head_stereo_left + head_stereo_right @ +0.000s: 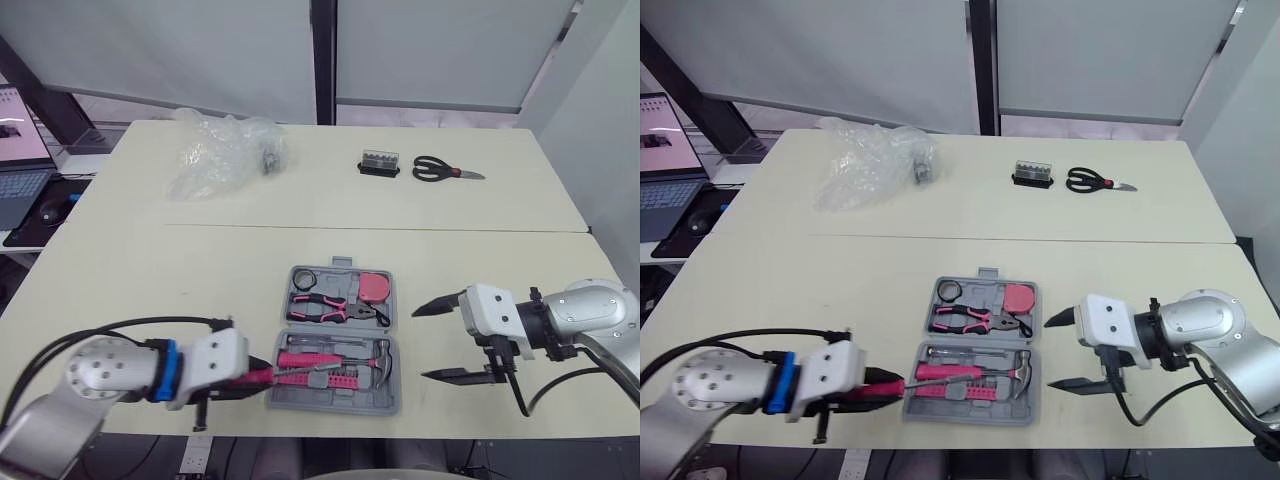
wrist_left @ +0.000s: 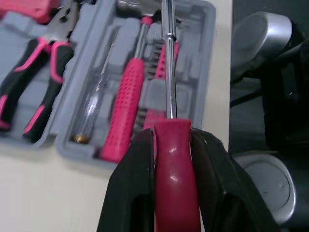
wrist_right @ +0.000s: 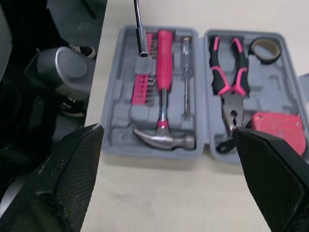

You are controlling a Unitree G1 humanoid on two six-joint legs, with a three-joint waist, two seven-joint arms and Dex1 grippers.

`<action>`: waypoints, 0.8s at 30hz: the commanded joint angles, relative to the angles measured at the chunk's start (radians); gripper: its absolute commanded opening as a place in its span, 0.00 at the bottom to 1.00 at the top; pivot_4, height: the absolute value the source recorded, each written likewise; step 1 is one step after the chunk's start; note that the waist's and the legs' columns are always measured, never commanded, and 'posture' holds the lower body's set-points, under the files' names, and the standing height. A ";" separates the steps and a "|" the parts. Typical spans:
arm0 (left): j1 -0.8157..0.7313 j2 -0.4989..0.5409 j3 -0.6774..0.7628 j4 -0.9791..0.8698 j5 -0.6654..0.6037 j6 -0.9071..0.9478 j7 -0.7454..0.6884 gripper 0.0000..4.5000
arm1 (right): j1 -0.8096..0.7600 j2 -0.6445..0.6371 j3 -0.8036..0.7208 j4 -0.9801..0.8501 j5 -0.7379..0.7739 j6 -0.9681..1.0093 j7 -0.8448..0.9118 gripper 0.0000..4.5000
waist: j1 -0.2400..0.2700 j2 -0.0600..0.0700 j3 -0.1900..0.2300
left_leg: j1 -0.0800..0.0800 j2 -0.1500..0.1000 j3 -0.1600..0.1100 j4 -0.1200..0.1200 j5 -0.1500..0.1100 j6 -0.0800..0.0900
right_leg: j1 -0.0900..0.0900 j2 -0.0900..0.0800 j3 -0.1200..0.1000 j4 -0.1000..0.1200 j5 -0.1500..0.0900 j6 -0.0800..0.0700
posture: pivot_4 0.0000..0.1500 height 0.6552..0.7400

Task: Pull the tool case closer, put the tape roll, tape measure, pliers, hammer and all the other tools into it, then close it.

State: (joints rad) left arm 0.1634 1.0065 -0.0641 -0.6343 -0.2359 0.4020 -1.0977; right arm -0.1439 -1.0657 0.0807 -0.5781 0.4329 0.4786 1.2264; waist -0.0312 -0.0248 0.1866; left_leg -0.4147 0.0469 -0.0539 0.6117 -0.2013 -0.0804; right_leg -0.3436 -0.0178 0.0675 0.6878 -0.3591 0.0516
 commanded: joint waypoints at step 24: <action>-0.286 -0.111 -0.497 -0.136 0.279 0.330 0.098 0.16 | 0.119 -0.108 -0.056 -0.065 0.004 0.003 0.038 1.00 | 0.002 0.000 0.000 | 0.000 0.000 0.000 0.001 0.000 0.000 | 0.001 0.000 0.000 0.001 0.000 0.001 | 1.00 1.00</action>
State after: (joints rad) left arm -0.1163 0.8995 -0.5450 -0.7411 0.0307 0.7214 -1.0085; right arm -0.0261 -1.1630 0.0500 -0.6187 0.4378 0.4926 1.2630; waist -0.0297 -0.0248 0.1867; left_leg -0.4148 0.0465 -0.0543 0.6132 -0.2012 -0.0803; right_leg -0.3427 -0.0176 0.0676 0.6884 -0.3588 0.0521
